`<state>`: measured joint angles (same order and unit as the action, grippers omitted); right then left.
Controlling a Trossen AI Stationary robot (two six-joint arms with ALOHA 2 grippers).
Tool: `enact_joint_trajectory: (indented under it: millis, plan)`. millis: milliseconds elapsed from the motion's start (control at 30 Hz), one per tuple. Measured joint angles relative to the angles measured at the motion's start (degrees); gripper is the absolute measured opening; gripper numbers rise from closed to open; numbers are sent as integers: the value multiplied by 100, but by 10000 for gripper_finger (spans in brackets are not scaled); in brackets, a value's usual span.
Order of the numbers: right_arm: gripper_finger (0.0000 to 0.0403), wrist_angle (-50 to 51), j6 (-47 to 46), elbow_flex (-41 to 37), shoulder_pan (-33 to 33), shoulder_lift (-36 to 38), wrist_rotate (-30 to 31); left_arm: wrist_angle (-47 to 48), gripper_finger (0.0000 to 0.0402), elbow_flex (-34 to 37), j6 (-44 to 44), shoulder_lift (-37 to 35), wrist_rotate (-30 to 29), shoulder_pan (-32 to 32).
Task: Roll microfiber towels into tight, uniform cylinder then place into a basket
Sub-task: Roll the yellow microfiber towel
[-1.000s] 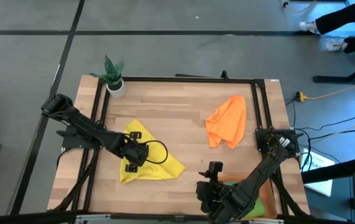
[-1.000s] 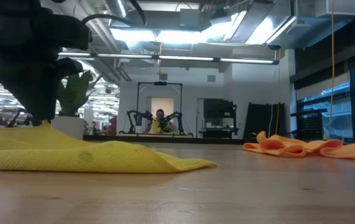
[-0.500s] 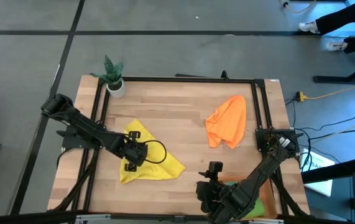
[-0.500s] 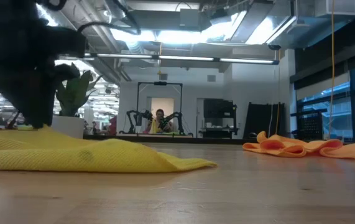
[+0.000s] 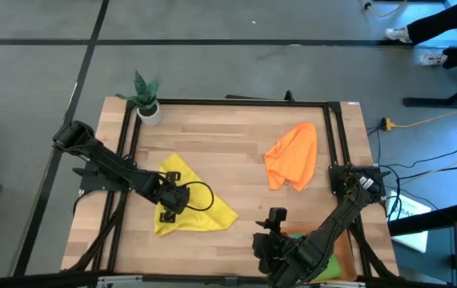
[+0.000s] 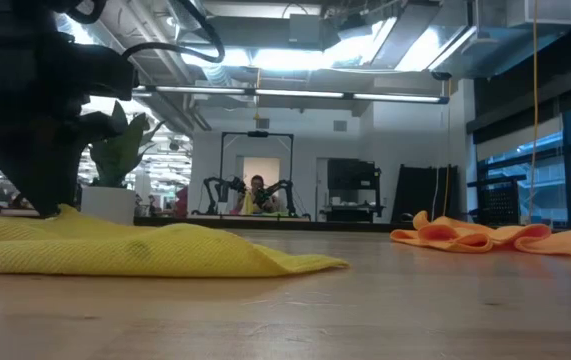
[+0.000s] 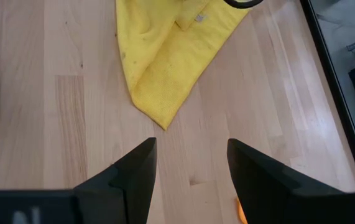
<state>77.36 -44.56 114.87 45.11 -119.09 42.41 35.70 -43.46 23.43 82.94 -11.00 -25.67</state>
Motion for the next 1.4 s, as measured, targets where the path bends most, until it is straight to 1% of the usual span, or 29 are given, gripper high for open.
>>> enact_joint_trajectory:
  millis: [133,267,367,467,533,600,800,933,1033,1200,1333,1400]
  plan:
    - [197,0,-2,0,0,0,0,-273,66,-2,-1,0,0,-1]
    - [197,0,-9,0,0,0,0,-297,61,-2,123,0,0,-2]
    - [197,0,-11,0,0,0,0,-294,41,-2,221,0,6,-32]
    - [197,0,-13,0,0,0,2,-303,9,-2,253,0,-4,-94]
    - [197,-6,-85,0,-4,0,2,-286,6,-70,581,0,19,-124]
    - [197,-13,-140,0,-34,0,0,-281,7,-214,704,0,42,-238]
    - [197,-20,-69,0,-232,0,-76,-195,2,-713,699,0,51,-783]
    - [197,-211,466,-2,-408,-50,-365,-196,1,-999,1004,0,42,-1258]
    - [197,-660,1006,-2,-561,-190,-657,-209,0,-1097,1229,0,-143,-1646]
    - [197,-1712,1998,-4,-857,-484,-888,-394,0,-1110,1555,-2,-641,-2206]
    - [197,-2585,2754,-7,-1110,-687,-1463,-551,0,-1110,1690,-2,-1274,-2509]
    - [197,-3081,3112,-7,-1213,-818,-1601,-601,0,-1110,1693,-2,-1593,-2636]
